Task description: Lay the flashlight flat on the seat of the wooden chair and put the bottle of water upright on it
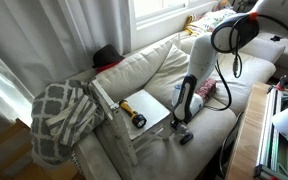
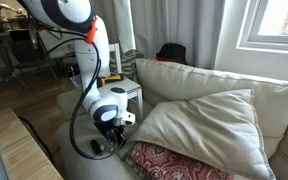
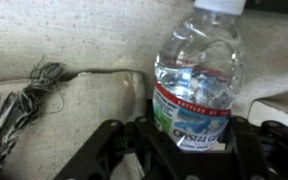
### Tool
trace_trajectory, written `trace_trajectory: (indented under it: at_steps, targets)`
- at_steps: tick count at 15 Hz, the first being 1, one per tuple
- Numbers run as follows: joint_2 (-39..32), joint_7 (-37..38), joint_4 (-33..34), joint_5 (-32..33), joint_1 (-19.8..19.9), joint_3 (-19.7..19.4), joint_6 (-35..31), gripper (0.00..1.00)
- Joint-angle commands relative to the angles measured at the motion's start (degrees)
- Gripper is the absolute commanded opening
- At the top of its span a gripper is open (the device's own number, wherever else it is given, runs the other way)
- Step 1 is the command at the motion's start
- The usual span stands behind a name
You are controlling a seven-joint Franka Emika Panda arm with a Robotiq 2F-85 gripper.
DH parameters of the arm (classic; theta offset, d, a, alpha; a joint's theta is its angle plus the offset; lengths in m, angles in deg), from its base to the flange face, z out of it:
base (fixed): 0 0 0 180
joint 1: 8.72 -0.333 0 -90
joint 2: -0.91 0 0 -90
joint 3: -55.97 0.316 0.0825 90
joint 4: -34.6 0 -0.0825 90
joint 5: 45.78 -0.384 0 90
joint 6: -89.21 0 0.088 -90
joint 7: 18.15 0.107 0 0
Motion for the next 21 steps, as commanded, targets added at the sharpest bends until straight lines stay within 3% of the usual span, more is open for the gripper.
trace_trajectory:
  at_steps: [1, 6, 14, 15, 16, 21]
  targets:
    - [1.6, -2.6, -2.2, 1.6, 9.7, 6.0, 1.6, 0.27]
    - [3.9, -0.5, -5.2, -1.4, 17.2, 9.2, 2.9, 0.27]
    - [12.7, -3.8, -17.8, -3.5, 34.7, 19.8, 4.6, 0.27]
    - [7.8, -2.1, -11.5, -3.1, 29.0, 16.9, 3.2, 0.27]
    - [8.9, -2.3, -12.6, -3.1, 30.4, 17.4, 3.2, 0.52]
    - [7.7, -2.2, -11.6, -3.1, 29.2, 17.0, 3.2, 0.52]
